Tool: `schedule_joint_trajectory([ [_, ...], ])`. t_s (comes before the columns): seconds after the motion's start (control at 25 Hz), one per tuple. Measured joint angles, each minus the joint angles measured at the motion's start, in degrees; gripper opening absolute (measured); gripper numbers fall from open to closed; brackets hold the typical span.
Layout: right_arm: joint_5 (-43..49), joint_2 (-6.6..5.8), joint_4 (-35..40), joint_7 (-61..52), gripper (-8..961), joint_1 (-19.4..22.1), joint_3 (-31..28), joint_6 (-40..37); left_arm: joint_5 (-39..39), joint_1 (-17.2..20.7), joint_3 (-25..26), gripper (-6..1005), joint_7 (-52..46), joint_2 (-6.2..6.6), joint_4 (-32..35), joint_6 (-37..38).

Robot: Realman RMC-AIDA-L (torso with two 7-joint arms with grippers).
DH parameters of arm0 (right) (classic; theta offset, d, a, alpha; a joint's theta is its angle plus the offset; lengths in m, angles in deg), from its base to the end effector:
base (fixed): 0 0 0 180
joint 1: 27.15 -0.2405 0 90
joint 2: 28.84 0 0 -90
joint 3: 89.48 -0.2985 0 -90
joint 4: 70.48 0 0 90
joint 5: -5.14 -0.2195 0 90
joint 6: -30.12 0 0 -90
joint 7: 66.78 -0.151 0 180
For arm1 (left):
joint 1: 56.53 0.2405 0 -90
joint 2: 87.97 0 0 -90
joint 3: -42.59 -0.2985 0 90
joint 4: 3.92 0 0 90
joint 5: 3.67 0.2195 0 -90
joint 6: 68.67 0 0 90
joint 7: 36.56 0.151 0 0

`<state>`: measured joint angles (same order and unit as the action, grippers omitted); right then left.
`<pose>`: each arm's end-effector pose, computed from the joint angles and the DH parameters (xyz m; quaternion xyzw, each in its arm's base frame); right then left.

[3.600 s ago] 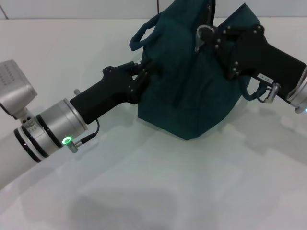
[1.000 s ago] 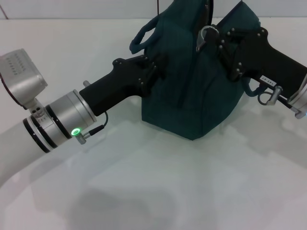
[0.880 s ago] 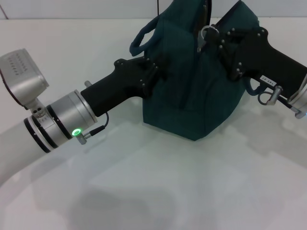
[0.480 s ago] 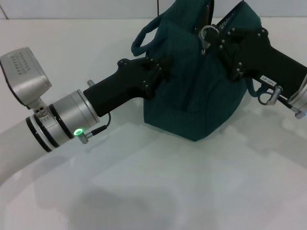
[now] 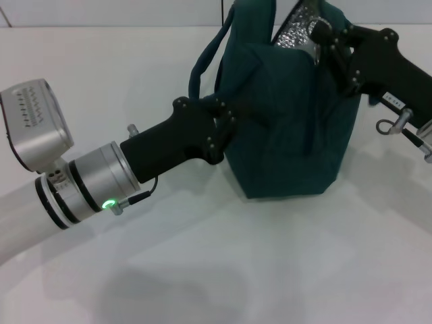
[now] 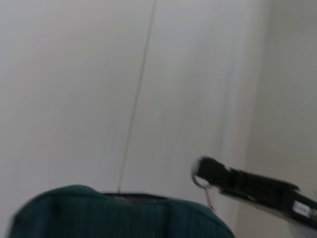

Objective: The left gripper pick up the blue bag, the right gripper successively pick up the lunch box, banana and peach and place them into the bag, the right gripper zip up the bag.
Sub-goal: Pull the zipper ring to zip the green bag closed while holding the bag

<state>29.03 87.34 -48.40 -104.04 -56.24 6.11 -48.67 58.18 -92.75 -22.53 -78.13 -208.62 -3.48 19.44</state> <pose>0.2406 0.3767 -0.0432 -0.8230 0.0703 0.4691 0.3125 -0.2534 0.3370 -0.1033 -0.8601 -0.1617 -0.4428 0.1948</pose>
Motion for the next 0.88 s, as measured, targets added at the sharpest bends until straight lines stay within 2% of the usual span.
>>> schedule_joint_trajectory([
  [0.24, -1.77, 0.01, -1.18, -1.35, 7, -0.04, -0.02, -0.04, 4.05, 0.75, 0.00, 27, 1.00, 0.31, 1.77, 0.72],
  [0.44, -1.76, 0.01, -1.25, -1.36, 7, -0.18, 0.81, -0.34, 4.79, 2.67, 0.36, 0, 1.76, -0.02, 3.44, 1.19],
  [0.64, -1.71, 0.02, -0.46, -1.87, 7, -0.99, 3.85, -0.18, 2.52, 3.72, 0.56, 78, 7.19, -0.12, 1.43, -0.71],
  [0.84, -1.74, 0.01, 0.04, -3.39, 7, -3.26, 7.32, 0.24, -2.36, 6.55, 0.61, 155, 7.23, 0.34, 1.20, -1.26],
  [0.88, -1.76, 0.01, 0.17, -3.73, 7, -3.57, 7.74, 0.38, -2.44, 6.86, 0.60, 230, 6.84, 0.44, 1.37, -1.17],
])
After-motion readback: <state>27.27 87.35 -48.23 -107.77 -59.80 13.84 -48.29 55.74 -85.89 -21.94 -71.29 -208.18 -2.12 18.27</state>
